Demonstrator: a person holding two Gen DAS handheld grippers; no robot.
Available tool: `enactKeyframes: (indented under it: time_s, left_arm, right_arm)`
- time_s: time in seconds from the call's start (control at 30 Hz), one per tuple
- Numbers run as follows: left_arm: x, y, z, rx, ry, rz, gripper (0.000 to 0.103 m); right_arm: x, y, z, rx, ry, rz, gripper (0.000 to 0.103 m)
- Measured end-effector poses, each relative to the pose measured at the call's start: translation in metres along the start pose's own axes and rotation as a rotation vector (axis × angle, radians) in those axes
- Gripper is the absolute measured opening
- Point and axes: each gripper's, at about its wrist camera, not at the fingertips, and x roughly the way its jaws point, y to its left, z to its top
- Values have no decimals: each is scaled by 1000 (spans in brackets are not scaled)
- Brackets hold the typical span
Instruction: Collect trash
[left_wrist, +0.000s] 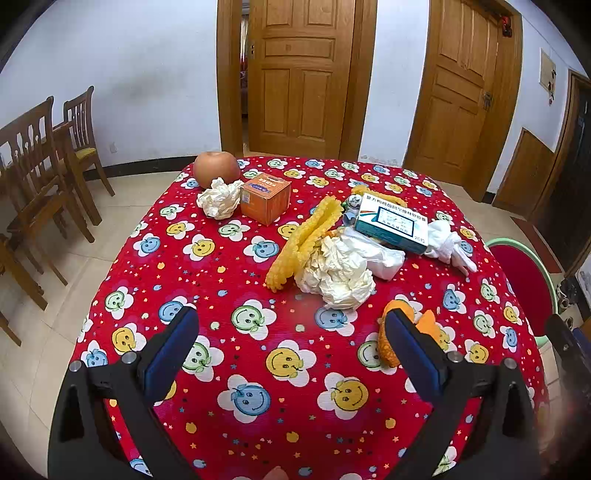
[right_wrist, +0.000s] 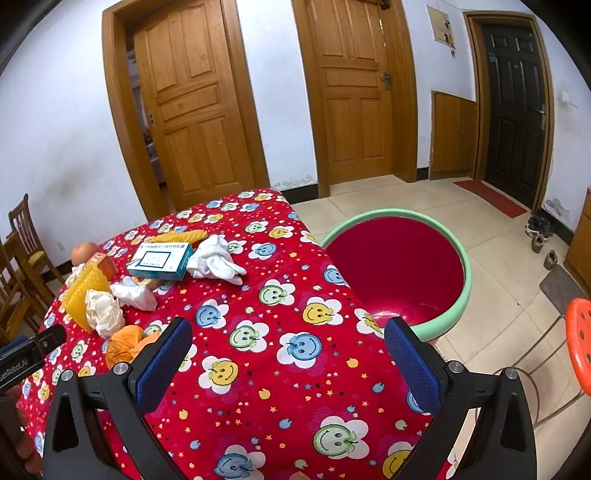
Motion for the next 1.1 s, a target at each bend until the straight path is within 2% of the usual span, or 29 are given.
enactKeyframes:
  time_s: [1.1]
  left_arm:
    - [1,0,0,0,2,1,100]
  right_arm:
    - [2,-1,-1,5,4,2,103]
